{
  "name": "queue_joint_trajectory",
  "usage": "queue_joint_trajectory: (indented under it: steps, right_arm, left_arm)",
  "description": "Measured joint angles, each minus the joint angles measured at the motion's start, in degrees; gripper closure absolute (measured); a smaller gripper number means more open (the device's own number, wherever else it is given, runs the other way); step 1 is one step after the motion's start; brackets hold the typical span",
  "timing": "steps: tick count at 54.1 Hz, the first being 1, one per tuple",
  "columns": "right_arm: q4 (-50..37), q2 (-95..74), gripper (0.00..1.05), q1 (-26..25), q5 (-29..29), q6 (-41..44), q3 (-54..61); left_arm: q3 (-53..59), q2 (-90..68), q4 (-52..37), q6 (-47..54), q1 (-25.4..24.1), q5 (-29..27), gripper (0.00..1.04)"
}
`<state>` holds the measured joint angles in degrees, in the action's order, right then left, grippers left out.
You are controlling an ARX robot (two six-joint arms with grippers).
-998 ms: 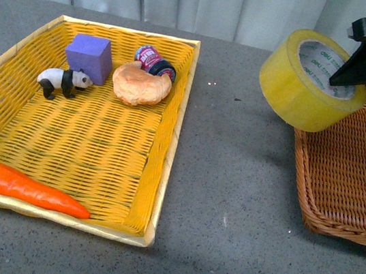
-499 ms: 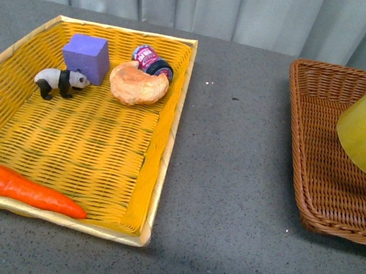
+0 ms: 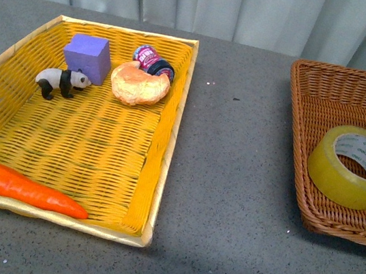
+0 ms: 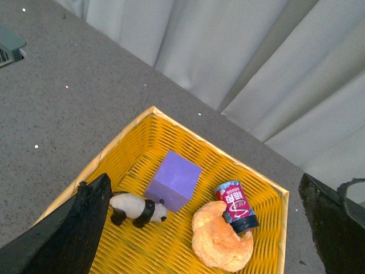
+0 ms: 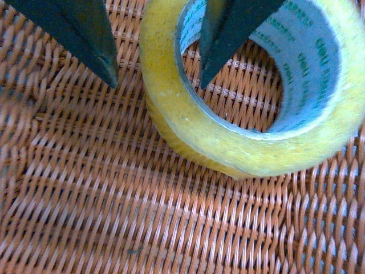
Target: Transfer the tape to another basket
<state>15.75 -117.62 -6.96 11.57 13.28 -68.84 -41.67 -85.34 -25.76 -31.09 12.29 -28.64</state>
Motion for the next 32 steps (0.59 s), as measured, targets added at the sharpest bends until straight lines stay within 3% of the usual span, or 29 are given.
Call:
queue_joint_trajectory:
  steps: [9,14,16,17,20,26,28,32]
  right_arm:
    - [-5.7,7.0,0.35,-1.0,-1.1,-0.4,4.4]
    - [-8.6,14.7,0.15,-2.2,-1.2,-1.8,7.8]
    - [-11.0,17.6,0.08,-2.4,-1.2,-2.4,9.7]
    - [-12.2,19.8,0.07,-2.5,-0.8,-3.2,11.0]
    - [-20.9,22.4,0.13,-2.6,-1.4,-5.9,15.3]
    - [-61.0,25.6,0.37,-1.4,-4.1,-11.1,32.8]
    - [-68.8,27.2,0.46,-0.7,-4.3,-11.7,37.1]
    - [-74.7,32.4,0.64,0.4,-5.5,-12.2,42.7]
  left_arm:
    - [0.9,2.4,-0.1,2.4,-0.7,-1.2,0.07]
    - [1.5,4.5,0.7,3.2,-1.3,-2.0,0.07]
    - [3.0,5.2,-2.9,7.2,-2.4,3.2,0.12]
    - [5.3,5.8,-8.3,10.3,-3.2,8.9,0.17]
    - [9.4,7.2,-15.8,17.3,-4.2,16.0,0.26]
    - [17.3,12.7,-22.8,27.0,-5.5,22.5,0.51]
    - [19.5,14.3,-23.2,28.3,-6.1,22.8,0.60]
    - [23.7,17.4,-23.4,29.6,-7.1,23.5,0.78]
